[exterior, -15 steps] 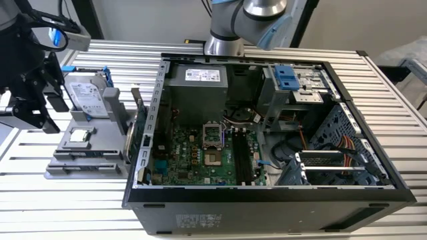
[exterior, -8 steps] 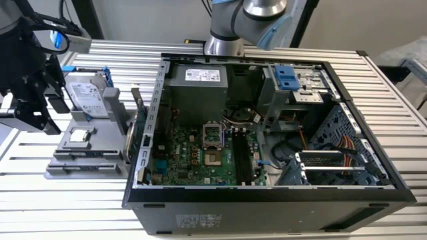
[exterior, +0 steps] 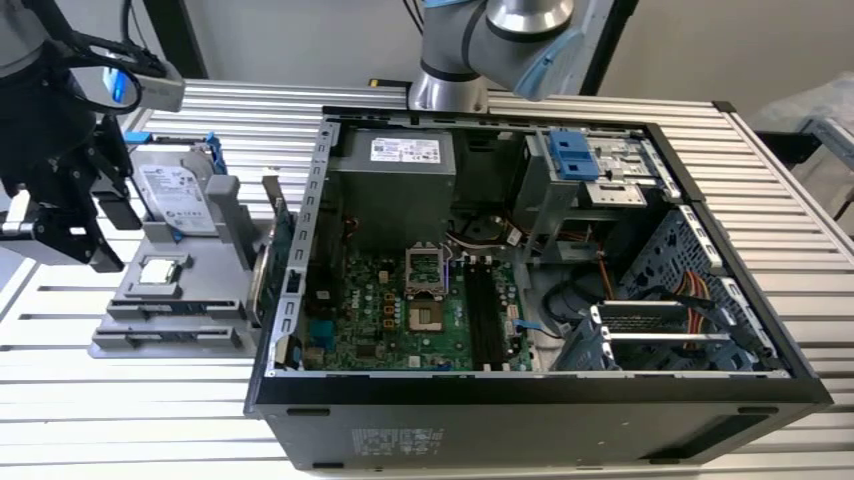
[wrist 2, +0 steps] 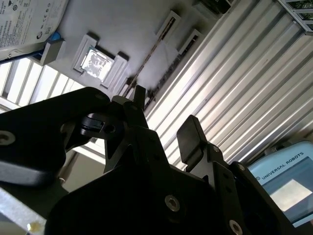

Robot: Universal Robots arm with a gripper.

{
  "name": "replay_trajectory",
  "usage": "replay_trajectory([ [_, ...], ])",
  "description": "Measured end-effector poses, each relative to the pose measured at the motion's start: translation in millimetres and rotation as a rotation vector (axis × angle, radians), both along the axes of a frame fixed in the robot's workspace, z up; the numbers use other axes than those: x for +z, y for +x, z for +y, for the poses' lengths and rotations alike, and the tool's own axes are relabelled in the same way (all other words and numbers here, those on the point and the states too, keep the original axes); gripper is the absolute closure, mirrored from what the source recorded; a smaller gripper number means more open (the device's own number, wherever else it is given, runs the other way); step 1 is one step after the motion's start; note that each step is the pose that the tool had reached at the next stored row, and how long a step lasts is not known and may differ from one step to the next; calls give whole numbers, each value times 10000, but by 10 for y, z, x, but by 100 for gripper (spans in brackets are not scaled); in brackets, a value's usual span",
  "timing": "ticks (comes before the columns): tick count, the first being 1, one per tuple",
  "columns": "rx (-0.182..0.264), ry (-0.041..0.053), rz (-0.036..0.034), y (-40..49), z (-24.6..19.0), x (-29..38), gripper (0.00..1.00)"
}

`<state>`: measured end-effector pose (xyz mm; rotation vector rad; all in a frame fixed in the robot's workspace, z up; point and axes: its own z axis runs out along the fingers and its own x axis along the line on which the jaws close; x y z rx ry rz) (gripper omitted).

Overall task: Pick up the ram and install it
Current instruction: 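Pick up the ram and move it above insertion slot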

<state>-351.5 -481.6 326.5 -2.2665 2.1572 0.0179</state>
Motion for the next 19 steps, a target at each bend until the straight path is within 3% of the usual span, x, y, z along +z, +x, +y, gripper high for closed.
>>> replay_trajectory([
  [19, 0, -4, 0, 0, 0, -126, 0],
])
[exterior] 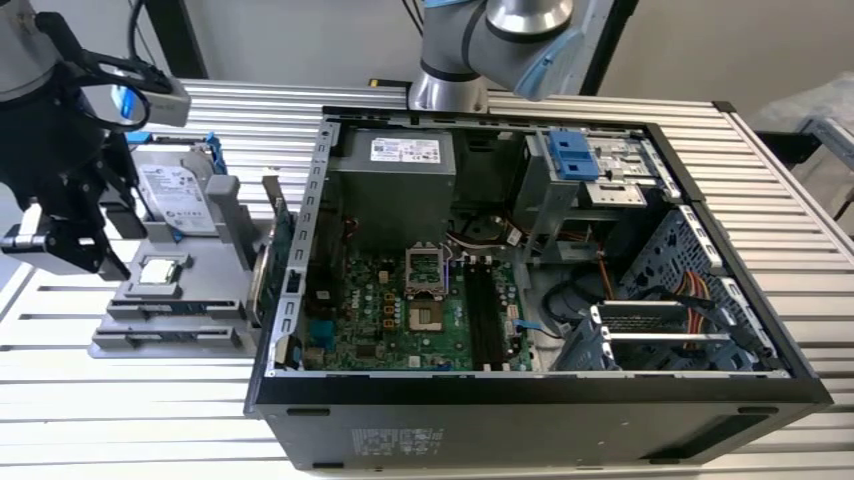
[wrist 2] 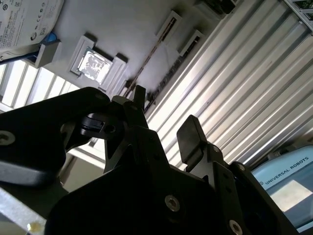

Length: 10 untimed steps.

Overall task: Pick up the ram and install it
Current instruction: 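Pick up the ram and move it above insertion slot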

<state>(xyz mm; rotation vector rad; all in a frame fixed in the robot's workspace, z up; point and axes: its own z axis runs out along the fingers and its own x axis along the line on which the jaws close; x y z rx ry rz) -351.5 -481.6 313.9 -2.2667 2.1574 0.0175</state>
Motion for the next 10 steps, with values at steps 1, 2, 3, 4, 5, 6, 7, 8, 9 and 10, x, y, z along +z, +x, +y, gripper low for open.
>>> replay_trajectory([
  [1, 0, -1, 0, 0, 0, -9, 0],
  [2, 0, -1, 0, 0, 0, -18, 0],
  [3, 0, -2, 0, 0, 0, -26, 0],
  [4, 0, -2, 0, 0, 0, -35, 0],
  [5, -1, -3, 0, 0, 0, -43, 0],
  [6, 0, -5, 0, 0, 0, -52, 0],
  [7, 0, -6, 0, 0, 0, -60, 0],
  [8, 0, -8, 0, 0, 0, -69, 0],
  [9, 0, -11, 0, 0, 0, -78, 0],
  [10, 0, -12, 0, 0, 0, -86, 0],
])
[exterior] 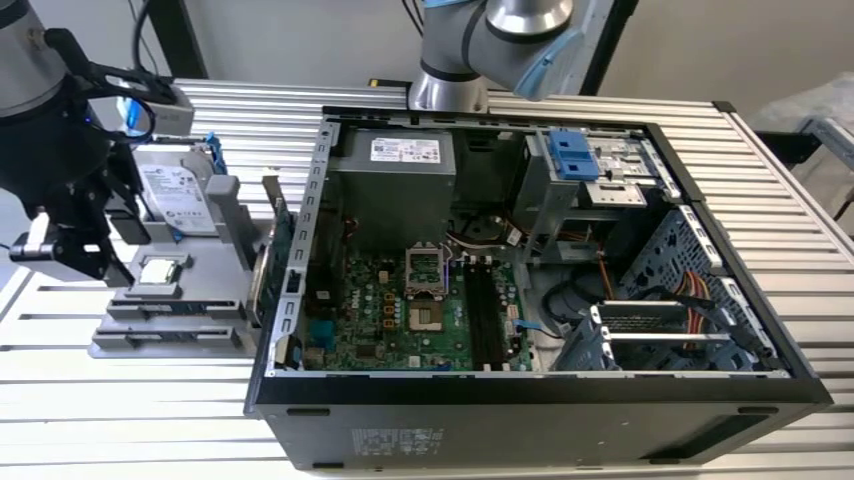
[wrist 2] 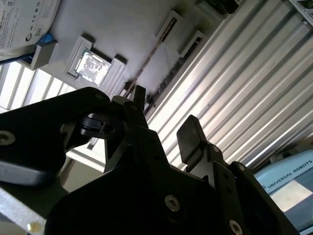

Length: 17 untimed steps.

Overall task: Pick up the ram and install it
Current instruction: 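Pick up the ram and move it above insertion slot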

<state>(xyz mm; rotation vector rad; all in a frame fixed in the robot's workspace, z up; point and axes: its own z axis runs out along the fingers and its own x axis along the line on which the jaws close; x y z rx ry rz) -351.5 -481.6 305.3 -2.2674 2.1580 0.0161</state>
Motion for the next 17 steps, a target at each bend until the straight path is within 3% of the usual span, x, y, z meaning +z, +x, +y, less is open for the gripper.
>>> replay_trajectory([
  [17, 0, -30, 1, 0, 0, -135, 0],
])
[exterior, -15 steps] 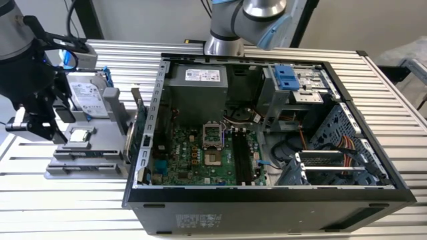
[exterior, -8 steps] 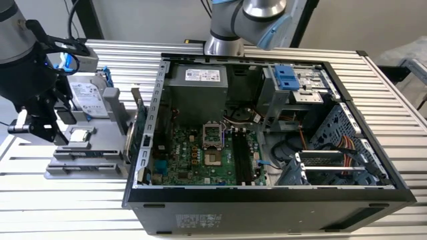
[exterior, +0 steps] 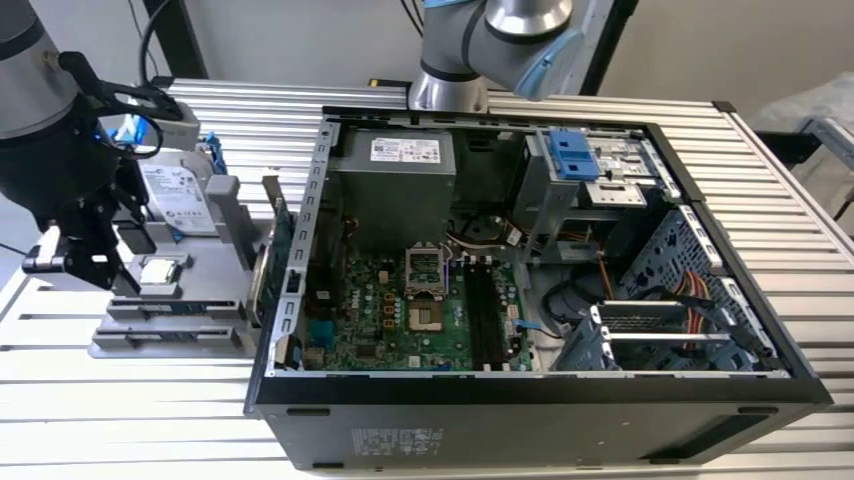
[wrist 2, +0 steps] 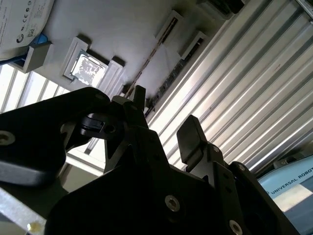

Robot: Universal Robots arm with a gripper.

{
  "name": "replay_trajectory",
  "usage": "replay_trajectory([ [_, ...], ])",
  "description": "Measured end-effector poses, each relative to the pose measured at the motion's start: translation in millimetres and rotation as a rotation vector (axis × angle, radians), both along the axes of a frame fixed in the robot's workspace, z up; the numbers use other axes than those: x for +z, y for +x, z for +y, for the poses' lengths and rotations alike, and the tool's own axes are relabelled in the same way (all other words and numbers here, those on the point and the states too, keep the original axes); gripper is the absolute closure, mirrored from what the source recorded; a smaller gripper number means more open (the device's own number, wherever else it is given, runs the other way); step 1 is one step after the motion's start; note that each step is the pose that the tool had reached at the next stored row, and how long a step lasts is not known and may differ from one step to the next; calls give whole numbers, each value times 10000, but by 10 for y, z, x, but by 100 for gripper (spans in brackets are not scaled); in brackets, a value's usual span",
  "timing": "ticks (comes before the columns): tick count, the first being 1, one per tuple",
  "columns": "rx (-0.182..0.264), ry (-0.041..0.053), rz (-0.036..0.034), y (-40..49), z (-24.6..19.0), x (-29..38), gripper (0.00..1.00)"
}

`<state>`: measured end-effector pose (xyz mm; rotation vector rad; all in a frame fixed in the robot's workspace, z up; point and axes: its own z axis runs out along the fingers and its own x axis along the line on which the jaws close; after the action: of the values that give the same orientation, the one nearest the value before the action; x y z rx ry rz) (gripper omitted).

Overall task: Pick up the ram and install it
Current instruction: 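Pick up the ram and move it above insertion slot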

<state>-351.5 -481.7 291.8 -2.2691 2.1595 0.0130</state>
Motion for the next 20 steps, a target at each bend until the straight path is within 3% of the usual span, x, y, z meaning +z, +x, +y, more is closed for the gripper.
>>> replay_trajectory([
  [20, 0, -42, -1, 0, -2, -151, 0],
])
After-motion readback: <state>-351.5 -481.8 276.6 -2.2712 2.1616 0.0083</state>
